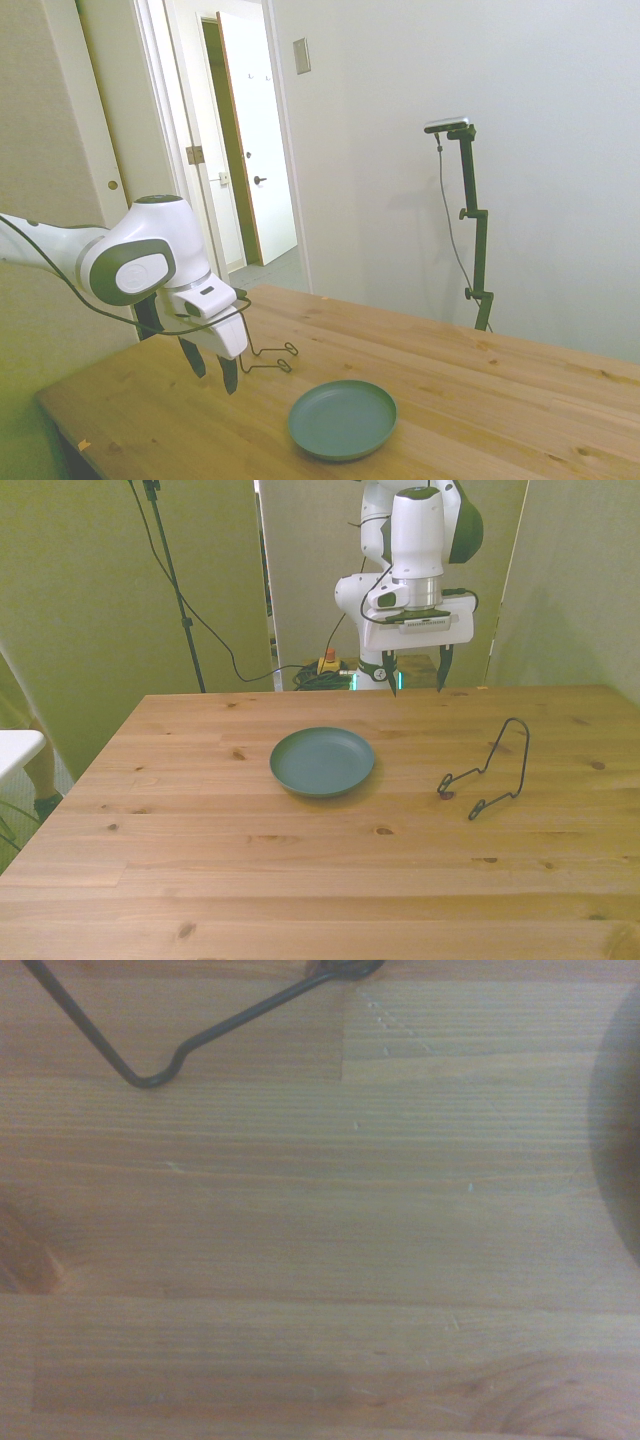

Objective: Load the plate

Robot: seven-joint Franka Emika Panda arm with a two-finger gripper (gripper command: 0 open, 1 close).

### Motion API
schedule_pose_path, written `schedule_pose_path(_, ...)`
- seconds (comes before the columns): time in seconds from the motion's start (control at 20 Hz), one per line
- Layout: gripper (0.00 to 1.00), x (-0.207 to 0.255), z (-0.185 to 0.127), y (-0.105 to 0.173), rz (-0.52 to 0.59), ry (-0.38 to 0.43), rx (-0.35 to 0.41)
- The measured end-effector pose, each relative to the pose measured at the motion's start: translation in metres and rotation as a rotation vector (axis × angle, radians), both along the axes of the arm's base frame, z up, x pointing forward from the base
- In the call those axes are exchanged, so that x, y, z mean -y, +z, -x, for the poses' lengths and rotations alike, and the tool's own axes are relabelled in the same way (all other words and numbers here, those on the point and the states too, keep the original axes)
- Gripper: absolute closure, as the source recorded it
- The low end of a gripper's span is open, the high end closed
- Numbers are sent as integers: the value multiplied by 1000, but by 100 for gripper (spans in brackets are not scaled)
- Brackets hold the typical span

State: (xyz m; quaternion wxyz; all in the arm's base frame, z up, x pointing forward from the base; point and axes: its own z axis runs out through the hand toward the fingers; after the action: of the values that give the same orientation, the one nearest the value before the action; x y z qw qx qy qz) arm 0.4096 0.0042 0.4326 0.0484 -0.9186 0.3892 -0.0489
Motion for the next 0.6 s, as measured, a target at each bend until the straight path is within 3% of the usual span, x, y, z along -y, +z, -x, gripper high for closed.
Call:
schedule_pose_path(0.2,0,9,-1,-1,77,33,0)
schedule_pose_path(0.6,0,76,-5,-17,261,65,-30)
